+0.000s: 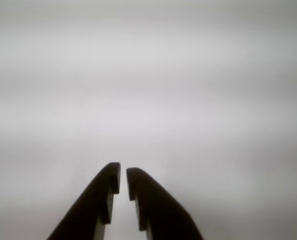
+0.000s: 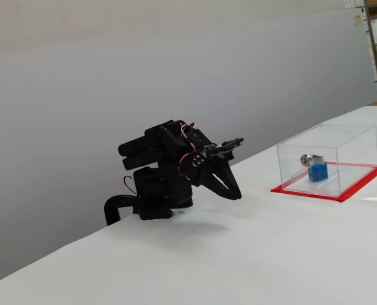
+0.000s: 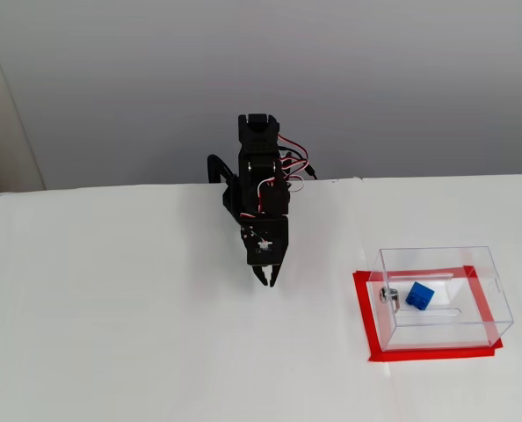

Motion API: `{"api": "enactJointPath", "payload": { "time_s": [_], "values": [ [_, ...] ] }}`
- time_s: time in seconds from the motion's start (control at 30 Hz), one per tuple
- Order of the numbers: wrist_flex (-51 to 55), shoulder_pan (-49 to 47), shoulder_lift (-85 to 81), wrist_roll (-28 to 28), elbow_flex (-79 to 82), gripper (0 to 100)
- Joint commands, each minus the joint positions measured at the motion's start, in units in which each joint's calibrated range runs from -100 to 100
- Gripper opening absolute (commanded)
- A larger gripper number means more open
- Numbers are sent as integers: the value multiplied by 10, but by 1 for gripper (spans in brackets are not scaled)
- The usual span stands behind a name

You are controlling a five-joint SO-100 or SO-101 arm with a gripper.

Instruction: Pick the blue lego brick and place it into the transparent box

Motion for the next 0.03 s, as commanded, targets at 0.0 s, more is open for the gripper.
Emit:
{"api": "enactJointPath", "payload": {
  "time_s": [0.0],
  "values": [
    [-2,-1,-7,2,-1,1]
  ]
}}
